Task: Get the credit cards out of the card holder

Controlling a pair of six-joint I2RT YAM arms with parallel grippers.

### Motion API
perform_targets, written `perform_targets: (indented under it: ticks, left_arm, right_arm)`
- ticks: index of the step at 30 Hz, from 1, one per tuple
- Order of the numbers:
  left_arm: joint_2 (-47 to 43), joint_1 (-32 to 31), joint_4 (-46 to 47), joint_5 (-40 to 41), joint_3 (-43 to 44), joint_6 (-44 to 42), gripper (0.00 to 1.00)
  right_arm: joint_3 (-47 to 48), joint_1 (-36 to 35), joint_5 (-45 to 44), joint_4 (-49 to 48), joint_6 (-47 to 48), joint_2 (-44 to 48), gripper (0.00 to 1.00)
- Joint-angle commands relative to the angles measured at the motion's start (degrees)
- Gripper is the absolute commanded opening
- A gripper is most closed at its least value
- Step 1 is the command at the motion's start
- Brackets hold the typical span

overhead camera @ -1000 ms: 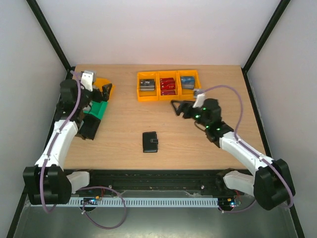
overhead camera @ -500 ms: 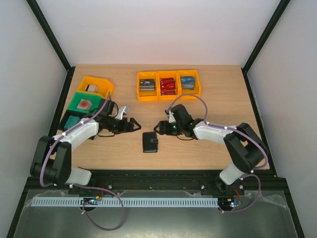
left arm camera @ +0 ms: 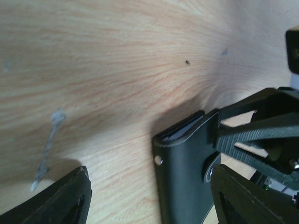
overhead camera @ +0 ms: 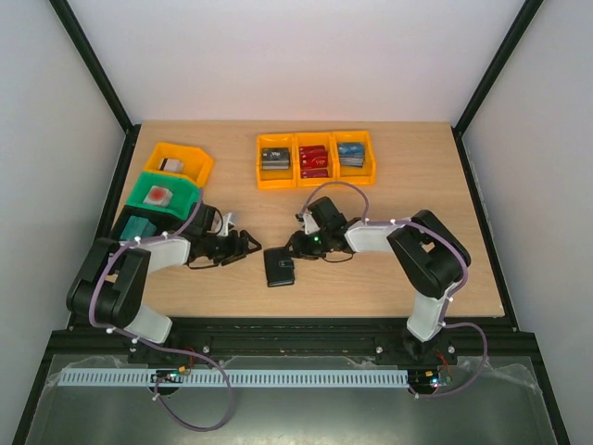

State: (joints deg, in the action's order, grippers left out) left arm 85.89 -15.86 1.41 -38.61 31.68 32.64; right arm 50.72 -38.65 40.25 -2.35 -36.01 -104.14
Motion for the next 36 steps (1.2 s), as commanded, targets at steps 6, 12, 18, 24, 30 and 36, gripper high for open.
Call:
perform_targets:
  ticks: [6,12,18,24,30,36]
  left_arm:
    - [3.51,-2.36,5.8,1.2,-1.6,3.23,0.7]
    - [2.85,-2.21,5.23,-0.1,-0.48,2.13,0.7]
    - [-0.39,4.24,-6.28,-9.32,10.08,-8.37,0.81]
    - [-6.01,14.38,-21.51,-15.67,18.62,-19.07,0.85]
    - [-16.12,15.07,-39.33,-15.08,27.65,-33.11,0.9]
    - [-24.55,14.99,-42.16,-15.49,33.61,-36.57,0.85]
  right_arm:
    - [1.02,-0.28,2.97,-0.49,0.02,-1.8,0.1]
    - [1.36,-0.05,3.71,-0.04,0.74,1.29,0.02]
    - [3.73,0.95,3.31,0.74,1.76,7.82,0.02]
    - [9.09,1.71,0.39,7.86,7.22,15.78,0.02]
    - [16.05,1.71,-1.4,10.78,11.91,22.8,0.02]
    - [21.66,1.65,4.24,9.41,14.76,26.58,0.02]
